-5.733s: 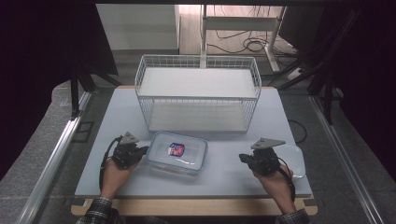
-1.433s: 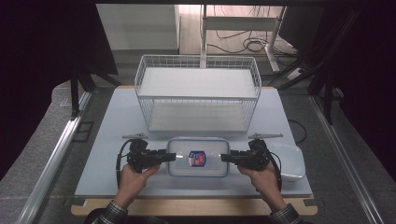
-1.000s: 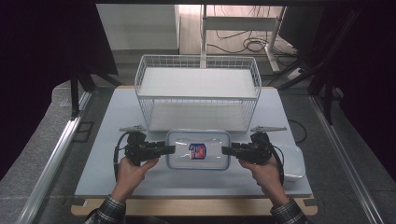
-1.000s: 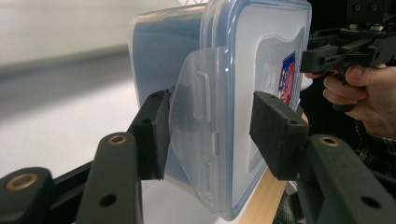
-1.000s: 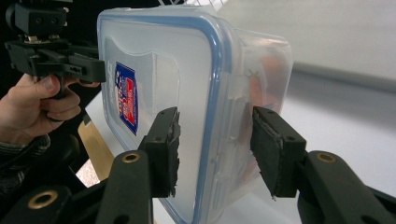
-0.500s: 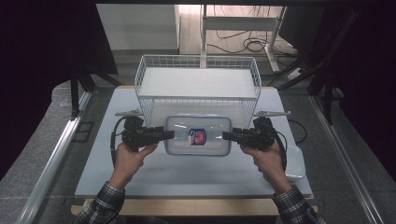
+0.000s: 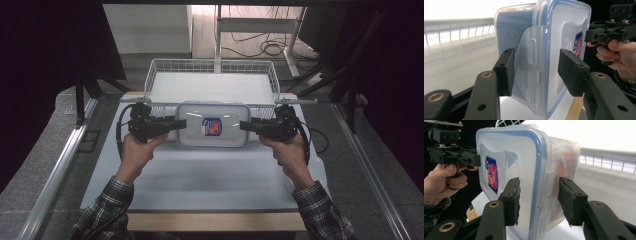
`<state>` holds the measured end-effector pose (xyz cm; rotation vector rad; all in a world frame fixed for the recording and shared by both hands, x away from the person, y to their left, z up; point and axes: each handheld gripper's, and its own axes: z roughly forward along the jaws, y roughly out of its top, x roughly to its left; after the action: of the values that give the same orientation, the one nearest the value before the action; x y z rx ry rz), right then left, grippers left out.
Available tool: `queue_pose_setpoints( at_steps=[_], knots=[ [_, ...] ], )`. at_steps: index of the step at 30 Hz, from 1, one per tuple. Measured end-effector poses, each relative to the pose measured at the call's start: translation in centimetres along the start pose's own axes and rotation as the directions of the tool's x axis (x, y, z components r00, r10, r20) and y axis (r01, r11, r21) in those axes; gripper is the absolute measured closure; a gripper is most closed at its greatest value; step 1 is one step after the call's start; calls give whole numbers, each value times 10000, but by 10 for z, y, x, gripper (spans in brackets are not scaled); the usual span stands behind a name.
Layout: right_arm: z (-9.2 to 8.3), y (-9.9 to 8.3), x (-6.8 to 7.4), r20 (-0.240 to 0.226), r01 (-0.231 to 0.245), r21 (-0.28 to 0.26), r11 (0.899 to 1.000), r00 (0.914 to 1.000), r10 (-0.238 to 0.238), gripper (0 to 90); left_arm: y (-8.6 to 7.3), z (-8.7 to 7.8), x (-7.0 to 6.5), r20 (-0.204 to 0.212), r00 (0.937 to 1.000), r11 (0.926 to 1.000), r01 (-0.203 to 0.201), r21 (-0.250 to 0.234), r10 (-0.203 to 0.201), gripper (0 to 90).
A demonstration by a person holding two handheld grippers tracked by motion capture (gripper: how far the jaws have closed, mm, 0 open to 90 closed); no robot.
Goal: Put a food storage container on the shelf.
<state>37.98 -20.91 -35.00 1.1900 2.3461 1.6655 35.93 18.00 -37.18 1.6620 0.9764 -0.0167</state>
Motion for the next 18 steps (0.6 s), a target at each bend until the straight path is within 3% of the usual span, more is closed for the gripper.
queue_pose_setpoints(
  at_steps=[12, 18],
  knots=[
    [-1, 46, -2, 63, 104, -257, 9996, 9999, -102, 534, 47, -4, 2, -63, 9999, 9997, -149, -186, 148, 491],
    [1, 66, -3, 196, 107, -343, 9994, 9998, -101, 530, 62, -4, 7, 2, 10000, 9997, -58, -248, 59, 491]
  ],
)
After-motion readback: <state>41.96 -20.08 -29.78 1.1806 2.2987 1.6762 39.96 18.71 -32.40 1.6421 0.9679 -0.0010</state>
